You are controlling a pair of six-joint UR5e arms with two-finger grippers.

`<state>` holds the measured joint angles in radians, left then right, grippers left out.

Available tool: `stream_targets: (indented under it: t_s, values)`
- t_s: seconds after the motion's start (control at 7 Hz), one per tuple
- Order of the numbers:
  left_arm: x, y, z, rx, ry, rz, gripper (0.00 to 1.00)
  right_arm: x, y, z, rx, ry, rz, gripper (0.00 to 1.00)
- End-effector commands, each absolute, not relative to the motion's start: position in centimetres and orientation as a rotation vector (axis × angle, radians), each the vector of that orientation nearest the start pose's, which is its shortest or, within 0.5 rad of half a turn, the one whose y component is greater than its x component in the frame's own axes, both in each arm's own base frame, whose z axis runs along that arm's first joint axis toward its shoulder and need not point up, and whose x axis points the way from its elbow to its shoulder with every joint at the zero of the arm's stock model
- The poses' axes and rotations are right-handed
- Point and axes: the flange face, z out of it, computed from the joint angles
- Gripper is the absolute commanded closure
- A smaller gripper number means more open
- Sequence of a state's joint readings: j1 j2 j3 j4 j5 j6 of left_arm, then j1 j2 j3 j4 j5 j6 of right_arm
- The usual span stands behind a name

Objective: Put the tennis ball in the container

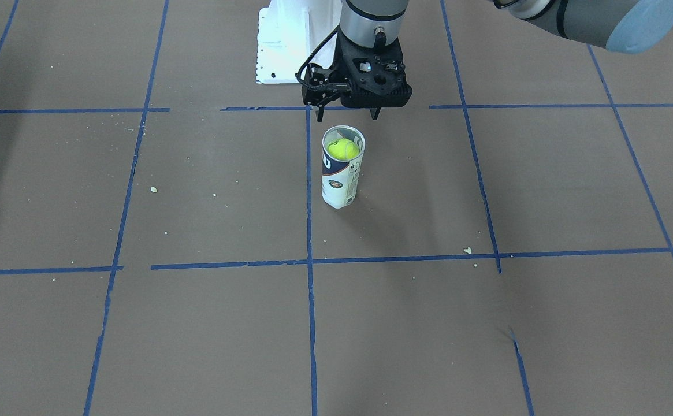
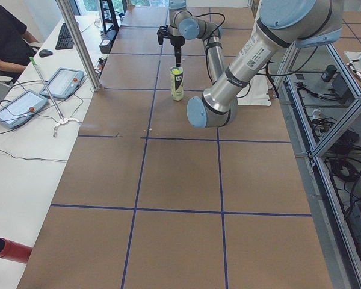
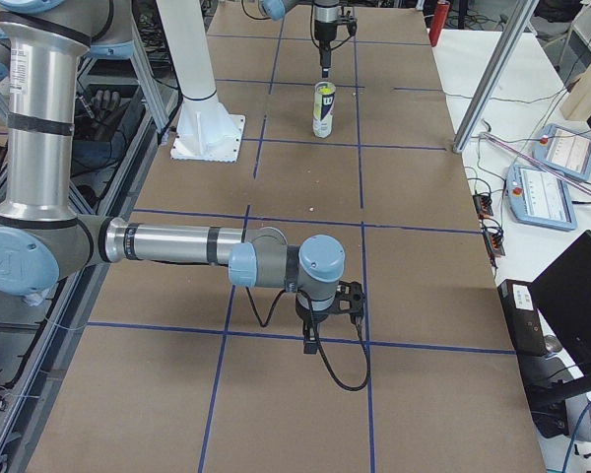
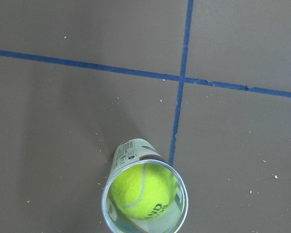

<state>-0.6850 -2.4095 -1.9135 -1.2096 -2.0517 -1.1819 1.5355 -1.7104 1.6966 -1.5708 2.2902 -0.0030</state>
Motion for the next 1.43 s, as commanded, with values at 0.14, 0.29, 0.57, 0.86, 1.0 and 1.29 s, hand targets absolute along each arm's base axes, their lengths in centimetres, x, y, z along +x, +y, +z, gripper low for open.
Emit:
stream_targets:
  t_s: [0.14,0.29,0.57,0.86,1.0,1.29]
  values:
    - [32.7,-50.1,13.2,0.182,0.858,0.040,0.00,5.2,-43.4,66.5,-0.025,-0.719,-0.032,0.00]
    - [27.7,-53.3,16.9,0.229,0.803,0.043,0.00,5.2,-43.4,66.5,-0.025,-0.719,-0.032,0.00]
    - [19.8,-55.5,28.4,0.273,0.701,0.139,0.00,5.2,-43.4,66.5,-0.025,-0.719,-0.032,0.00]
    - [6.7,-57.2,40.9,0.232,0.675,0.221,0.00,5.2,-43.4,66.5,-0.025,-0.719,-0.032,0.00]
    - [0.3,-57.4,48.0,0.192,0.691,0.253,0.00,5.2,-43.4,66.5,-0.025,-0.719,-0.032,0.00]
    - [-5.8,-51.9,59.8,0.162,0.705,0.222,0.00,5.2,-43.4,66.5,-0.025,-0.719,-0.032,0.00]
